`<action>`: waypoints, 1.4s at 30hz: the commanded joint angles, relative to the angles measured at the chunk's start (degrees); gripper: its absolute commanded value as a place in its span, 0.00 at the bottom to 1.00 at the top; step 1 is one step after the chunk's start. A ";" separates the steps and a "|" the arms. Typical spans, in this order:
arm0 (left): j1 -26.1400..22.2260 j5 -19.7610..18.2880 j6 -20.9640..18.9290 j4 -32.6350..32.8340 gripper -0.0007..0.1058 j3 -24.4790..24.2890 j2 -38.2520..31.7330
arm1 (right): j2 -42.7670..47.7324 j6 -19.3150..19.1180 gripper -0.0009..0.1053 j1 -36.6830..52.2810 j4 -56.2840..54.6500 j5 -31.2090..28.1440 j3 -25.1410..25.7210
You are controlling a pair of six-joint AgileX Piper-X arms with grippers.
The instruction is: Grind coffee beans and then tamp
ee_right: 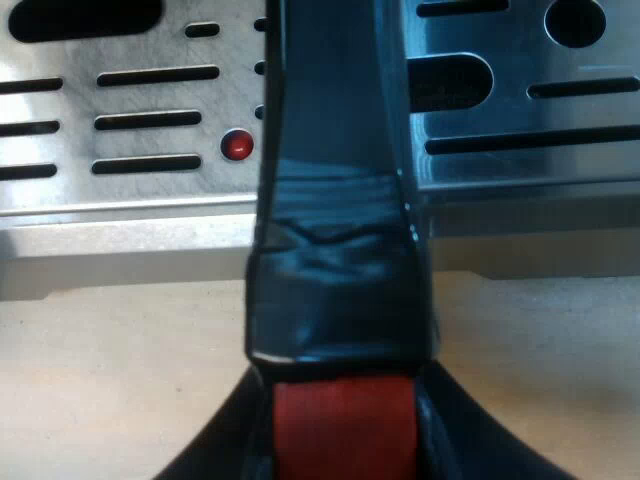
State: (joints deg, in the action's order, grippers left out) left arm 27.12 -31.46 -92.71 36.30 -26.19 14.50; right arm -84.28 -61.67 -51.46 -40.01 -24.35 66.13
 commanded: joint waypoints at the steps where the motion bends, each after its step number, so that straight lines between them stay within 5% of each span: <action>1: 0.23 -0.43 -0.48 -0.17 0.75 -0.08 -0.30 | -0.03 -1.43 0.01 -0.03 1.12 1.43 0.44; 42: 0.23 -0.43 -0.48 -0.17 0.75 -0.08 -0.30 | 2.43 0.29 0.01 -4.84 -5.70 -4.15 0.44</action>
State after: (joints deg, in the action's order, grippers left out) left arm 27.12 -31.46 -92.71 36.30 -26.19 14.50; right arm -83.21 -60.53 -55.00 -43.77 -29.57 66.13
